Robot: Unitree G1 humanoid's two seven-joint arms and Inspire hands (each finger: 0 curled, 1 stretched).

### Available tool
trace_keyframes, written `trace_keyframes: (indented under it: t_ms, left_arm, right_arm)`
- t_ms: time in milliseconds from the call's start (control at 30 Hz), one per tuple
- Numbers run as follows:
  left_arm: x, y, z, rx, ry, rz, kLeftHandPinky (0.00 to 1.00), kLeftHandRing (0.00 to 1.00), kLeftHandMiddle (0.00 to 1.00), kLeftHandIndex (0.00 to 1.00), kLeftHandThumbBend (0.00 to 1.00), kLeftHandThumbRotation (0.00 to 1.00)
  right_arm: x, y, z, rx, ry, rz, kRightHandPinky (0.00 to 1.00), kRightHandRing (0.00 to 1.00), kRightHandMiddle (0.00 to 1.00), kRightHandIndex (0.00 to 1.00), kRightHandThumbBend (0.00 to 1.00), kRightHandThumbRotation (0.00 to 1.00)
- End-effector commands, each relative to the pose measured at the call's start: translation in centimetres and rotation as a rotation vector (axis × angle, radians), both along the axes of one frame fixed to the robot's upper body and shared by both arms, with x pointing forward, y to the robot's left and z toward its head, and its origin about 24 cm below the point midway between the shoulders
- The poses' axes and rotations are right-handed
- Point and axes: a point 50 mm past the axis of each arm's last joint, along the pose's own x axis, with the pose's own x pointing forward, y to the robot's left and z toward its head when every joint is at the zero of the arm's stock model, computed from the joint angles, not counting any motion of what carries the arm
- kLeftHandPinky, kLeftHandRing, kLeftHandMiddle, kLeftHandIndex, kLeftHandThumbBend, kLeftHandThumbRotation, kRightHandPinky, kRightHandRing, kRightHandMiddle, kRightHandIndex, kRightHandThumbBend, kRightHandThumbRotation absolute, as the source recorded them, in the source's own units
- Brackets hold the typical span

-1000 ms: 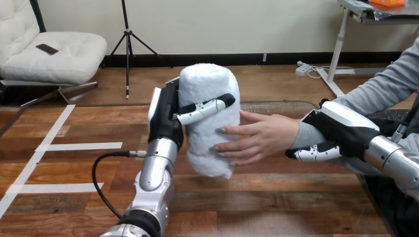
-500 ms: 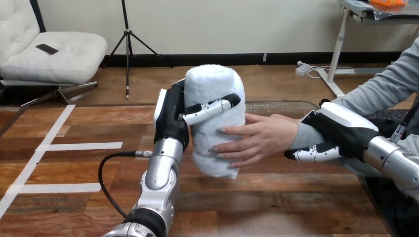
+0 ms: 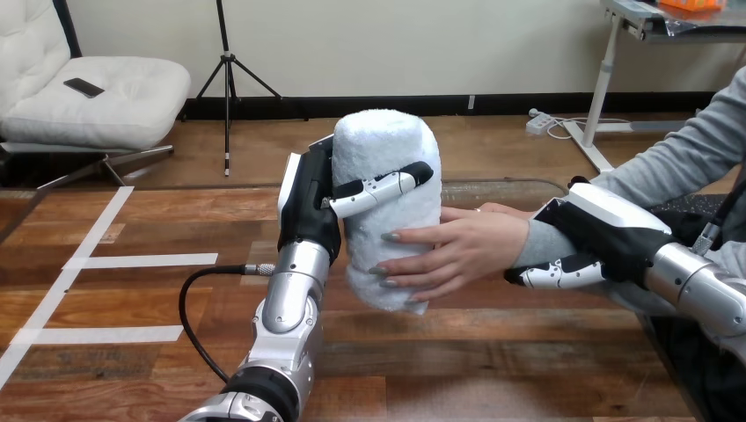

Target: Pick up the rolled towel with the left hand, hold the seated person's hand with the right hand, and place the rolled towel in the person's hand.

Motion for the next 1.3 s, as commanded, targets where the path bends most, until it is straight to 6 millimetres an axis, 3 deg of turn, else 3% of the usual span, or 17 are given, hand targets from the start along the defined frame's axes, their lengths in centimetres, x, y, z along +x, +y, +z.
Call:
trace_keyframes:
  t_ms: [0,1267]
  left_arm:
    - [1.8,-2.1,4.3,-0.039,-0.128,-0.045,0.39,0.40,0.41,0.40,0.74,0.00]
    - [1.4,-4.5,4.6,-0.079,-0.116,-0.099,0.39,0.41,0.42,0.40,0.74,0.00]
  right_arm:
    - [2.0,2.3,3.5,0.080,-0.152,0.049,0.16,0.21,0.27,0.29,0.48,0.46]
    - [2.1,2.9,3.6,0.092,-0.153,0.069,0.15,0.19,0.25,0.28,0.46,0.45]
